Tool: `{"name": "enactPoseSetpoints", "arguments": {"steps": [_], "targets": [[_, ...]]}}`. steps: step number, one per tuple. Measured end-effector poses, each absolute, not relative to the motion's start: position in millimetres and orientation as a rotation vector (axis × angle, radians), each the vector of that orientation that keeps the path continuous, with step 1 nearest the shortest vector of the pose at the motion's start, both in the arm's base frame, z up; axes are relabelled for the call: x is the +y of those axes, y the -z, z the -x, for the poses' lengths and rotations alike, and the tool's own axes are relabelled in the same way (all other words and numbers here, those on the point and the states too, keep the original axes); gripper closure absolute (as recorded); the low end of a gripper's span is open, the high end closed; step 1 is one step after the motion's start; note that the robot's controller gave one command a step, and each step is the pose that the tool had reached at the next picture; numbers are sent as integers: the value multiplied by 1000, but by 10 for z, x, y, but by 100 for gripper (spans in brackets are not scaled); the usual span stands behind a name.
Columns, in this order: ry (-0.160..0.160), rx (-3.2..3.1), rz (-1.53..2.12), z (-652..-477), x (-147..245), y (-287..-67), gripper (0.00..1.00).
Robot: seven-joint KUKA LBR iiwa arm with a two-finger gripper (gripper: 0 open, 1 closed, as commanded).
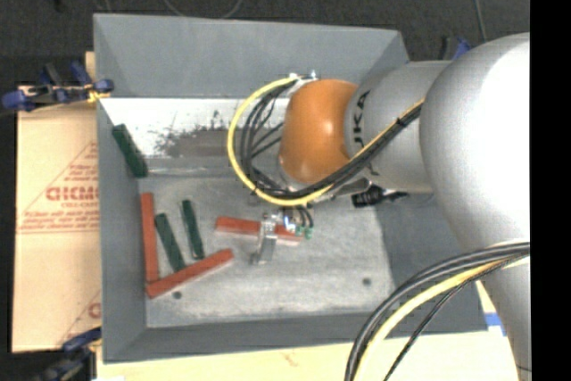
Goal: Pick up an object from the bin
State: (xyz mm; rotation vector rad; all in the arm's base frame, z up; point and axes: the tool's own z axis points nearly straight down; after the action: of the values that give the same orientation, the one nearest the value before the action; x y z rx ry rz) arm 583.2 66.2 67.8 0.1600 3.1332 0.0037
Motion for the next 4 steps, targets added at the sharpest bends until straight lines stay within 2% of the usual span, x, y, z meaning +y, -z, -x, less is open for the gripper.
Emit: {"name": "enactPoseSetpoints", "arguments": {"steps": [2,3,4], "targets": [[-4,3130,-174,-5858,654,-692,0],[-5,3128,-176,-5865,655,-703,100],[-5,3128,-181,-5880,652,-734,100]]}}
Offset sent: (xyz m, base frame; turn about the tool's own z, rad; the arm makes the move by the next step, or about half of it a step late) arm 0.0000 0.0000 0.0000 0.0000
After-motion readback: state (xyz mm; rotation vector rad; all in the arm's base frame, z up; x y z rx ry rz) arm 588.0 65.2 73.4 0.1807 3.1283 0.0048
